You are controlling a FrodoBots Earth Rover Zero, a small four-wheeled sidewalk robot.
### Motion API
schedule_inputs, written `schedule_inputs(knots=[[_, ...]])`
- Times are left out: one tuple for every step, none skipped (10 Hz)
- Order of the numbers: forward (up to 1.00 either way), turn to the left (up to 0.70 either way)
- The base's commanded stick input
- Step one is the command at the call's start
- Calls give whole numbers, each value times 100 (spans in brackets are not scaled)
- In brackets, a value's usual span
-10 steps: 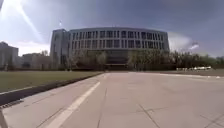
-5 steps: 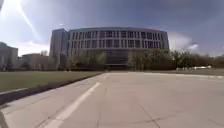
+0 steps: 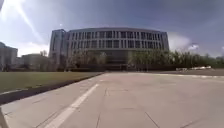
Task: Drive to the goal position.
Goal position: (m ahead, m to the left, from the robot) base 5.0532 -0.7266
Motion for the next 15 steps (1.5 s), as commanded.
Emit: schedule_inputs(knots=[[70,0],[70,0],[70,0],[70,0],[70,0],[70,0],[70,0],[70,0],[70,0],[70,0],[70,0],[70,0],[70,0],[70,0],[70,0]])
